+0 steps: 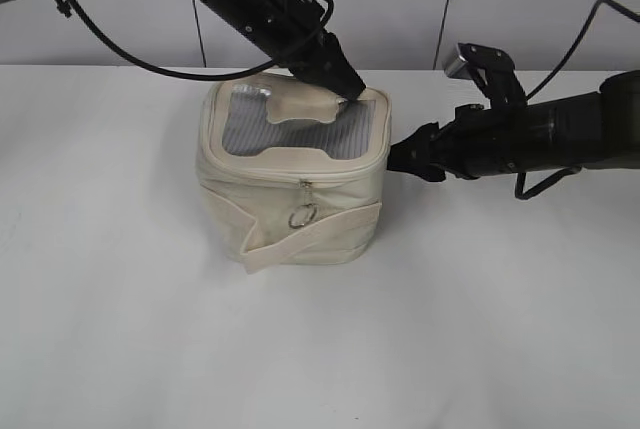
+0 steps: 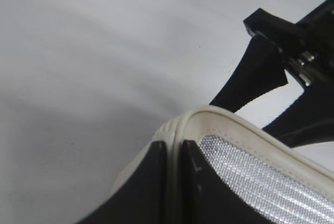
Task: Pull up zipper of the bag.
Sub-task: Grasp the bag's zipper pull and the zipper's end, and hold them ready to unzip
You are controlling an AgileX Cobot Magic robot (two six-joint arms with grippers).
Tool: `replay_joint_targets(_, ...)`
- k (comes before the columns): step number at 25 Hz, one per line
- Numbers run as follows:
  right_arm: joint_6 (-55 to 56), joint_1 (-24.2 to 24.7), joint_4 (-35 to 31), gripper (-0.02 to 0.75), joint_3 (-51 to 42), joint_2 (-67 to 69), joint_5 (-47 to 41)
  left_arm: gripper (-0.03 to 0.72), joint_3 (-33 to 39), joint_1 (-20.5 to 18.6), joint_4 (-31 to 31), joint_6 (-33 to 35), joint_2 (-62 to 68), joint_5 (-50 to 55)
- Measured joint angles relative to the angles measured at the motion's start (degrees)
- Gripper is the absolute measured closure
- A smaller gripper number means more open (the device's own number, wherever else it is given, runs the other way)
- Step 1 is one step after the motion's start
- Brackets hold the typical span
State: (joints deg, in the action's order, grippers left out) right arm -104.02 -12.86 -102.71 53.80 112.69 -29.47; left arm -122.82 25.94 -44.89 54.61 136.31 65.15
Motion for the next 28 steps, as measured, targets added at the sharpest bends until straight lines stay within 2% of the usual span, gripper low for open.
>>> replay_joint_targets(10, -0.1, 0.0, 0.0, 0.393, 4.9, 1.6, -0.9, 0.638, 0.0, 0.0, 0.0, 0.0, 0.0, 0.1)
replay_joint_targets(15, 0.7, 0.0, 2.5, 0.552, 6.6, 3.0, -2.5, 0.638, 0.0, 0.0, 0.0, 0.0, 0.0, 0.1)
replay_joint_targets(18, 1.2, 0.0, 4.1, 0.700, 6.7, 3.6, -3.5, 0.638, 0.0, 0.0, 0.0, 0.0, 0.0, 0.1)
replay_joint_targets(21, 2.9, 0.0, 5.9, 0.729, 6.7, 3.6, -3.5, 0.638, 0.0, 0.0, 0.0, 0.0, 0.0, 0.0)
replay_joint_targets(28, 14.9, 0.0, 19.5, 0.729, 3.3, -3.2, -0.7, 0.641, 0.0, 0.0, 0.1, 0.0, 0.0, -0.1)
